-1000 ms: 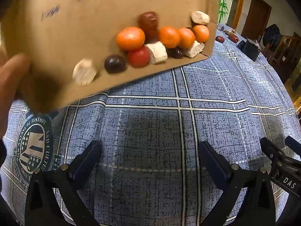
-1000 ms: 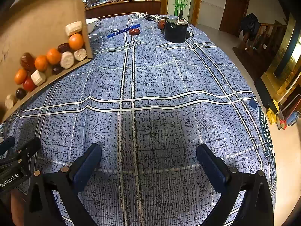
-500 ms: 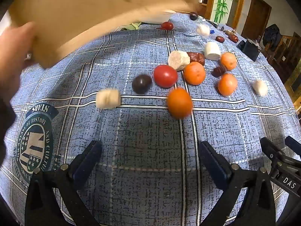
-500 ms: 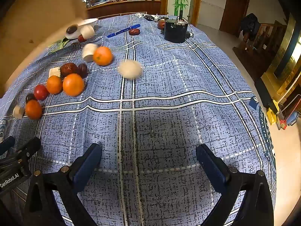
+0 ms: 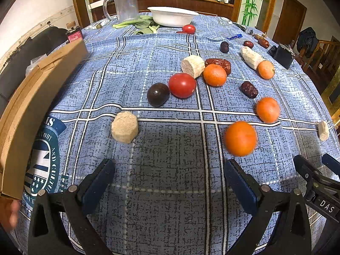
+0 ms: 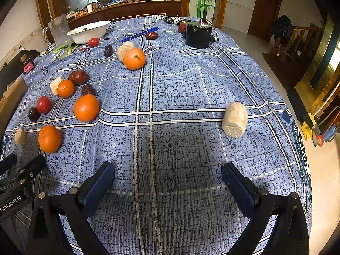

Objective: Organize fruits

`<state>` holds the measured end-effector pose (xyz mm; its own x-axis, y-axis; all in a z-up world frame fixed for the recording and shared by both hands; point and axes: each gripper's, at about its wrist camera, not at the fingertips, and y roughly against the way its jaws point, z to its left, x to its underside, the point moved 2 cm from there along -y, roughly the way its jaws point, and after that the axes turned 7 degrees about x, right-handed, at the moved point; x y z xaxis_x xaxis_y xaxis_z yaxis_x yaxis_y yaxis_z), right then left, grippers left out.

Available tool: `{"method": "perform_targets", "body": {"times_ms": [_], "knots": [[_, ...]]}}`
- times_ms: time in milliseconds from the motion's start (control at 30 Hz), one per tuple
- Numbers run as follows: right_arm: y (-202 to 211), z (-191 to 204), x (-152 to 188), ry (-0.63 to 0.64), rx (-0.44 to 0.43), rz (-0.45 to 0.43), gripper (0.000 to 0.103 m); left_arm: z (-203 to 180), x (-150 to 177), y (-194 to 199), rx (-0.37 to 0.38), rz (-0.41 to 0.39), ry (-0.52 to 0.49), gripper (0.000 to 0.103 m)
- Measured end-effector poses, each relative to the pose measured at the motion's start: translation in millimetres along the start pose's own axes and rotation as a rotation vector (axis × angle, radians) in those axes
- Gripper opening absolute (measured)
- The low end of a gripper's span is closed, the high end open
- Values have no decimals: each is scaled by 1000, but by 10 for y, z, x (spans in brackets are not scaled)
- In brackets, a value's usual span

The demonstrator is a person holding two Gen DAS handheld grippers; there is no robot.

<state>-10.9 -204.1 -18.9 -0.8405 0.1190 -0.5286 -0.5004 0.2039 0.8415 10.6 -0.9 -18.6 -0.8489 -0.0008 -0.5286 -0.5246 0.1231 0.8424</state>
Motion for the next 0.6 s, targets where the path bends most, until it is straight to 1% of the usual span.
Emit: {"method": "perform_targets", "body": {"times_ms": [467, 600], "knots": [[-1, -3, -1, -6, 7, 2, 102, -4, 1, -3, 0, 0, 0, 103], [-10, 31, -42, 2, 15, 18, 102, -4, 0, -2, 0, 4, -7, 103]]}}
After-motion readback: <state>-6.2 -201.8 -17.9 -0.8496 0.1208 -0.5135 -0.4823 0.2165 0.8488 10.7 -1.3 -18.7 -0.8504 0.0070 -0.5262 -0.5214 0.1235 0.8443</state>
